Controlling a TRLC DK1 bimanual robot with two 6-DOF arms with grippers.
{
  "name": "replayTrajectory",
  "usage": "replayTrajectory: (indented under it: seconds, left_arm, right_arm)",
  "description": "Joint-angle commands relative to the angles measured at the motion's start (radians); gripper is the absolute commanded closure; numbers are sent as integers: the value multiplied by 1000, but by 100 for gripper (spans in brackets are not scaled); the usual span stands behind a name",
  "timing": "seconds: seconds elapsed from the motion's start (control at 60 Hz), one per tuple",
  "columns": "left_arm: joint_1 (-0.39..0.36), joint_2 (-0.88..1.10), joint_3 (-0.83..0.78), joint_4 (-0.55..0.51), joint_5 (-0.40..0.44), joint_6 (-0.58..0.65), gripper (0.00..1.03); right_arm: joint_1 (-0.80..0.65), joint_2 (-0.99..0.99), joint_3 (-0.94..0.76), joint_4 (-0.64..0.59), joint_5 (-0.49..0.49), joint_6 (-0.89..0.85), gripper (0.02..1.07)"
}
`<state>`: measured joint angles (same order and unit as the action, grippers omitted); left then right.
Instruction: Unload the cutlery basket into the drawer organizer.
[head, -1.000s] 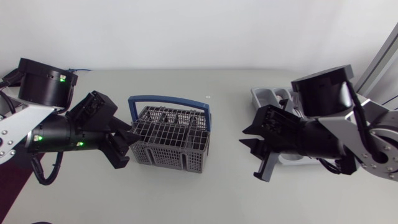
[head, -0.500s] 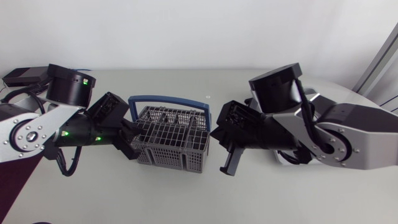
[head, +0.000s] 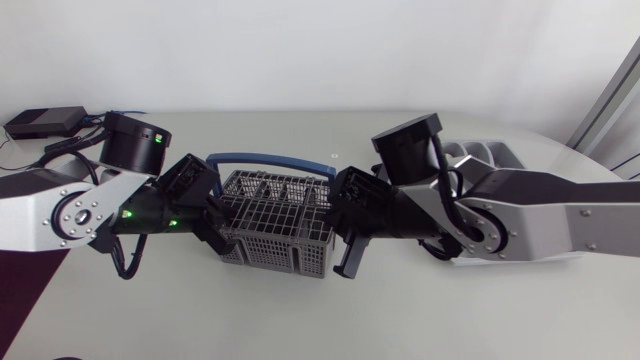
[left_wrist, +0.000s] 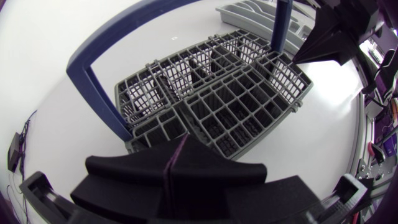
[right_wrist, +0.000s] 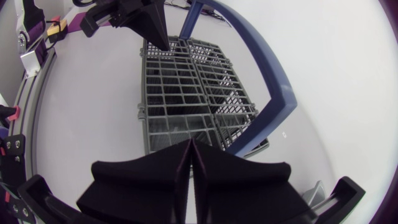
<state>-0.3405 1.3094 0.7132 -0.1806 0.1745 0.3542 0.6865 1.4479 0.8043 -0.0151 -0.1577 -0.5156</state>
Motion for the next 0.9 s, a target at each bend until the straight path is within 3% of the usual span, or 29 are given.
replayTrajectory:
  seconds: [0.0,0.883]
  left_arm:
    - [3,33,-12,-5,-9,-23,91]
    - [-137,60,0,1,-13,-70,91]
  right_arm:
    - [5,37,9,20,-5,26,101]
    - [-113,-52,1,-17,-17,-1,101]
